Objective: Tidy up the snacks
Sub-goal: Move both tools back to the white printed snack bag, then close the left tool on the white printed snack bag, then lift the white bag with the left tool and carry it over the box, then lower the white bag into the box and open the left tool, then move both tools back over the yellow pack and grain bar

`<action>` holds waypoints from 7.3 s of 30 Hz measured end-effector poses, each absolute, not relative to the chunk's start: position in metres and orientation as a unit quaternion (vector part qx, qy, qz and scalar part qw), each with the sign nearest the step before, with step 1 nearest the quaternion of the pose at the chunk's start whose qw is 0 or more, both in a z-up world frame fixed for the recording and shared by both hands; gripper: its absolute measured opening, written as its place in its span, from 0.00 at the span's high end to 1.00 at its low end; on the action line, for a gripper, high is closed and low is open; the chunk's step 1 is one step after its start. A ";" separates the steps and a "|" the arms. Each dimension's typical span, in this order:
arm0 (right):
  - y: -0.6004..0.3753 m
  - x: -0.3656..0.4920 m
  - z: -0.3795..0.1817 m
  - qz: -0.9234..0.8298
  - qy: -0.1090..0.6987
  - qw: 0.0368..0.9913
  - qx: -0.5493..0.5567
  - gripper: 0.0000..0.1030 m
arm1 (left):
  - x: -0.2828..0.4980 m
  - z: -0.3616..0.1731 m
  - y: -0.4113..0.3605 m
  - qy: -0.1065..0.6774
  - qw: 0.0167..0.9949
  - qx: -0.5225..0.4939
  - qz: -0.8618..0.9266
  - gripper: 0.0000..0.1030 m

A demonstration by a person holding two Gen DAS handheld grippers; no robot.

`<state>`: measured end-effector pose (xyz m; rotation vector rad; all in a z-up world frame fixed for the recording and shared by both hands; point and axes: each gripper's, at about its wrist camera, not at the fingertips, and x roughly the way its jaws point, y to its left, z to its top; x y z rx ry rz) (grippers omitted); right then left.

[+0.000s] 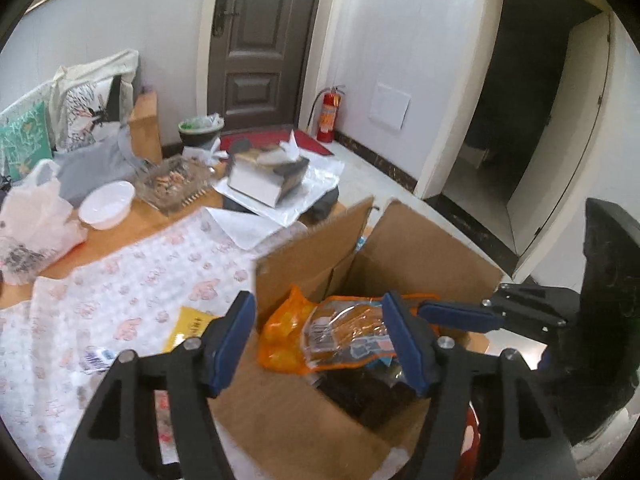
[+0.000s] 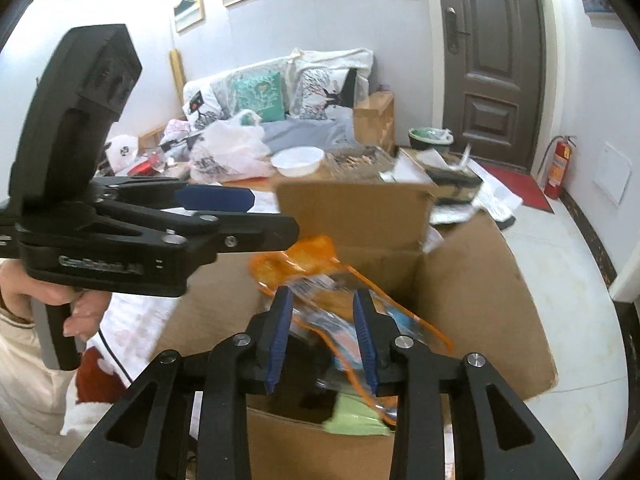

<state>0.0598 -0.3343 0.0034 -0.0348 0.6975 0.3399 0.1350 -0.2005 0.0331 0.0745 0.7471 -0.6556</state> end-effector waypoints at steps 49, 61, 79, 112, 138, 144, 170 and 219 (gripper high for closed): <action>-0.090 0.220 -0.143 0.188 0.405 0.895 0.024 0.00 | 0.261 -0.145 0.034 0.484 0.818 -0.149 -0.274 0.44; -0.079 0.209 -0.136 0.212 0.379 0.901 -0.002 0.26 | 0.252 -0.137 0.040 0.471 0.833 -0.131 -0.258 0.56; -0.064 0.187 -0.132 0.208 0.392 0.892 -0.082 0.00 | 0.225 -0.129 0.058 0.481 0.824 -0.120 -0.274 0.54; -0.054 0.149 -0.085 0.280 0.363 0.889 -0.014 0.31 | 0.170 -0.066 0.047 0.416 0.874 -0.064 -0.242 0.63; -0.262 0.009 0.025 0.190 0.258 0.947 0.039 0.32 | 0.066 0.055 -0.186 0.351 0.873 0.049 -0.336 0.63; -0.319 0.014 0.007 0.155 0.293 0.943 0.042 0.32 | 0.087 0.030 -0.249 0.396 0.839 0.053 -0.369 0.63; -0.348 0.036 -0.016 0.177 0.337 0.925 -0.003 0.25 | 0.139 -0.021 -0.256 0.456 0.819 0.065 -0.343 0.77; -0.113 0.093 -0.089 0.154 0.428 0.891 0.002 0.47 | 0.131 -0.064 0.022 0.391 0.884 -0.006 -0.256 0.48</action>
